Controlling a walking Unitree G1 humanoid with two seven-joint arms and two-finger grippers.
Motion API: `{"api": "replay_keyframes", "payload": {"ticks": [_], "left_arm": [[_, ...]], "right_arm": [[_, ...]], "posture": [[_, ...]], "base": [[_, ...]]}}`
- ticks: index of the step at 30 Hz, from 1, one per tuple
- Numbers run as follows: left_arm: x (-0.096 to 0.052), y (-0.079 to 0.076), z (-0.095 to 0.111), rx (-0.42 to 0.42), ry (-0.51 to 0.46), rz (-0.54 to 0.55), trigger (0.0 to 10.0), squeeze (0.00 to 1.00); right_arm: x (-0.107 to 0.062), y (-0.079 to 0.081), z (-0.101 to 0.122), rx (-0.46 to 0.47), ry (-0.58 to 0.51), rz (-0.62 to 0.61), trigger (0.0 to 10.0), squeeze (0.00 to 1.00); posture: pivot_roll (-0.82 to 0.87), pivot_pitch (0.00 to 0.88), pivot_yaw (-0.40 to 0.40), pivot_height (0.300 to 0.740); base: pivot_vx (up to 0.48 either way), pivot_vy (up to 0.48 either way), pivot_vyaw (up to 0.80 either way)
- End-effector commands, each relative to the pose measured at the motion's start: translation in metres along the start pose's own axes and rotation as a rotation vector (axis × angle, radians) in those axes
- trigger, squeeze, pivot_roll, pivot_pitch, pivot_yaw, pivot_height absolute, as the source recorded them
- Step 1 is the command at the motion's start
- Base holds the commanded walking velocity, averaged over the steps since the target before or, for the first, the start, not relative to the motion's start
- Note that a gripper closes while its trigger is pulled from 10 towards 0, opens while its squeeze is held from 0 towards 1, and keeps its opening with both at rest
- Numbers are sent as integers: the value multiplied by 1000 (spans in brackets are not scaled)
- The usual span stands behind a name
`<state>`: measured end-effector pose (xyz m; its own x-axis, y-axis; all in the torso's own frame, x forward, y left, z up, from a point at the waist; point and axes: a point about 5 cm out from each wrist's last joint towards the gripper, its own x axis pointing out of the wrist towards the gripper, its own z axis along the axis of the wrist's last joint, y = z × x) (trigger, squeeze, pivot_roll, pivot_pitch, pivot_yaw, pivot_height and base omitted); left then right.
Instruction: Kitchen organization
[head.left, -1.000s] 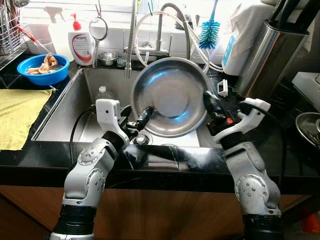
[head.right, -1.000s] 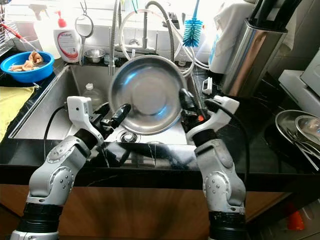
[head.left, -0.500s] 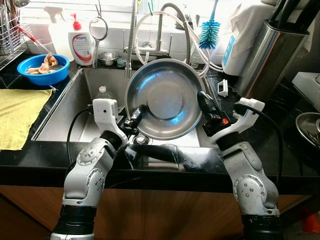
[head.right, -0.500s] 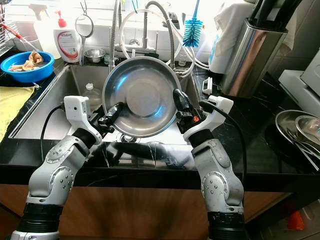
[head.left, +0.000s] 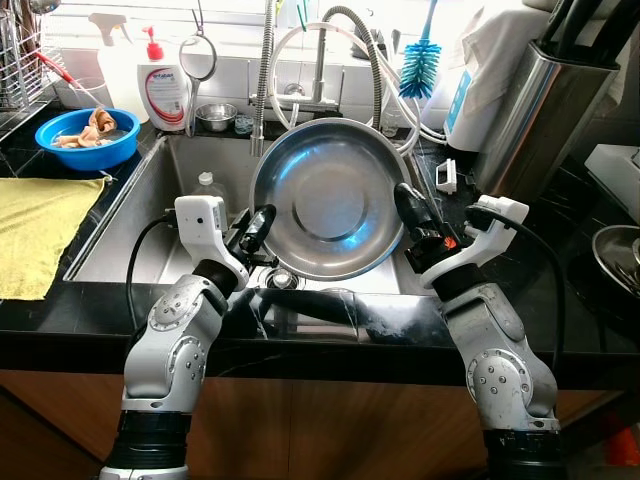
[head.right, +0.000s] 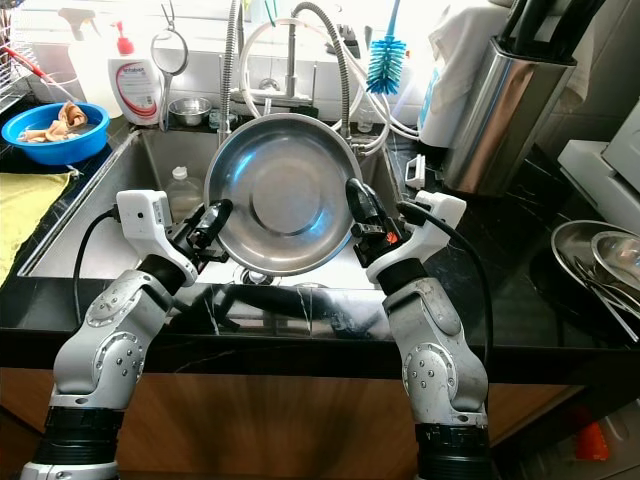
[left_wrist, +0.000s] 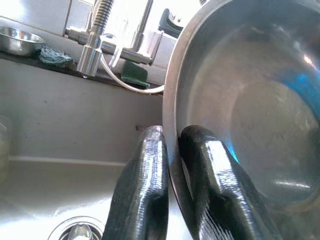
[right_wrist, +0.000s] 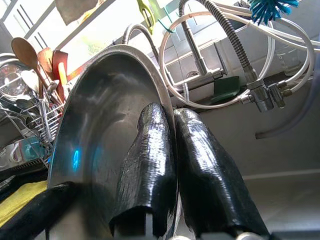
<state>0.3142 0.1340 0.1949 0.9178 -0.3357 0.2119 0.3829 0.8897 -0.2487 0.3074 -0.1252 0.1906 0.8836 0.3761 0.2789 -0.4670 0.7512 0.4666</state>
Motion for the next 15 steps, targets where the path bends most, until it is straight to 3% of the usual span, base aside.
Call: {"api": "replay_keyframes", "payload": {"ticks": [1,6,7,9,10,15], "left_arm": [[1,-3,-3,20,18,-18,0,0],[2,-4,-2,21,15,-13,0,0],[2,-4,-2,20,13,-12,0,0],[2,-4,-2,19,12,-10,0,0],[2,-3,-2,21,11,-8,0,0],[2,-3,-2,20,7,1,0,0]], "right_arm": [[3,4,7,-22,-24,18,10000,0],[2,3,5,-22,-14,14,10000,0],[2,3,4,-19,-14,14,10000,322],[2,3,4,-18,-14,14,10000,322],[2,3,4,-16,-14,11,10000,1000],[2,2,4,-15,-11,8,10000,1000]], "posture": [[112,0,-94,740],[113,0,-92,740],[113,0,-92,740],[113,0,-92,740],[114,0,-93,740],[116,0,-93,740]], "base": [[0,0,0],[0,0,0],[0,0,0],[0,0,0],[0,0,0],[0,0,0]]}}
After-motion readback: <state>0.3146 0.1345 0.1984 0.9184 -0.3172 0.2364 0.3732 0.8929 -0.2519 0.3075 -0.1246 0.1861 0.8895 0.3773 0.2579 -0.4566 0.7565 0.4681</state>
